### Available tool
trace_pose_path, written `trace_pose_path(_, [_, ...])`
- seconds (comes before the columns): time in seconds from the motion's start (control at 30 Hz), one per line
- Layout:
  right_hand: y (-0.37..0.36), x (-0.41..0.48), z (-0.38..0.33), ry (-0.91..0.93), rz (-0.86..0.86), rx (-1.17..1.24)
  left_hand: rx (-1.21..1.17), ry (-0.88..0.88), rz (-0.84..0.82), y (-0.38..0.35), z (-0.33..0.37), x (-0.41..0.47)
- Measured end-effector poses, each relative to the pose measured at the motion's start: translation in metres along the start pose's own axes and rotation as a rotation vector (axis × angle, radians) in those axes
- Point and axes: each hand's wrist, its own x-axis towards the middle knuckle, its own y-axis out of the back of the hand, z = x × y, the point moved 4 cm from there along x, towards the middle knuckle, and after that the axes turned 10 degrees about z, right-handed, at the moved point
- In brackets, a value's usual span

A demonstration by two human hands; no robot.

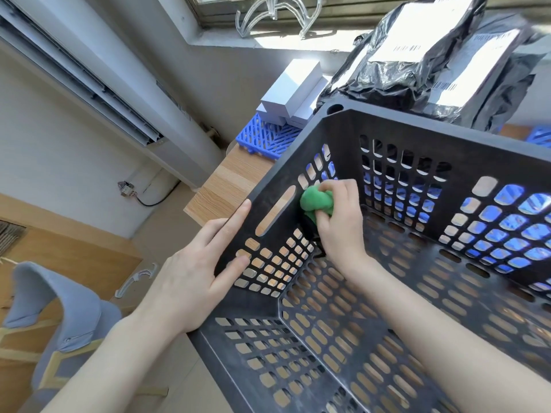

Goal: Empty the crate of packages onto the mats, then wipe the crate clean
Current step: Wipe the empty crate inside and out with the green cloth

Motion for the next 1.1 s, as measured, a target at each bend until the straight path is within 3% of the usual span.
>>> trace_pose_path(0.13, [0.009, 0.028, -0.066, 0.216, 0.2, 0.15, 0.014, -0.043, 0.018, -0.001, -0.001, 0.001])
trace_pose_path(0.27, [0.001, 0.036, -0.064, 0.315, 0.232, 0.012, 0.086, -0.146, 0.028, -0.003, 0.003, 0.004])
trace_pose_path(0.4, [-0.004, 0.014, 0.006, 0.141, 0.094, -0.149, 0.104, -0.167, 0.026, -0.004, 0.004, 0.006])
trace_pose_path(0.53, [-0.005, -0.023, 0.074, -0.081, -0.221, -0.334, 0.119, -0.152, 0.017, -0.003, 0.005, 0.006])
trace_pose_path(0.6, [-0.002, -0.033, 0.088, -0.132, -0.284, -0.335, 0.119, -0.145, 0.012, -0.003, 0.006, 0.006])
trace_pose_path(0.73, [-0.003, -0.014, 0.057, -0.163, -0.107, -0.169, 0.114, -0.157, 0.019, -0.003, 0.005, 0.006])
trace_pose_path(0.93, [0.012, 0.031, -0.048, 0.131, 0.246, 0.117, 0.114, -0.182, 0.036, -0.004, 0.005, 0.006])
trace_pose_path(1.1, [0.008, 0.056, -0.063, 0.351, 0.325, 0.024, 0.109, -0.174, 0.036, -0.004, 0.005, 0.006])
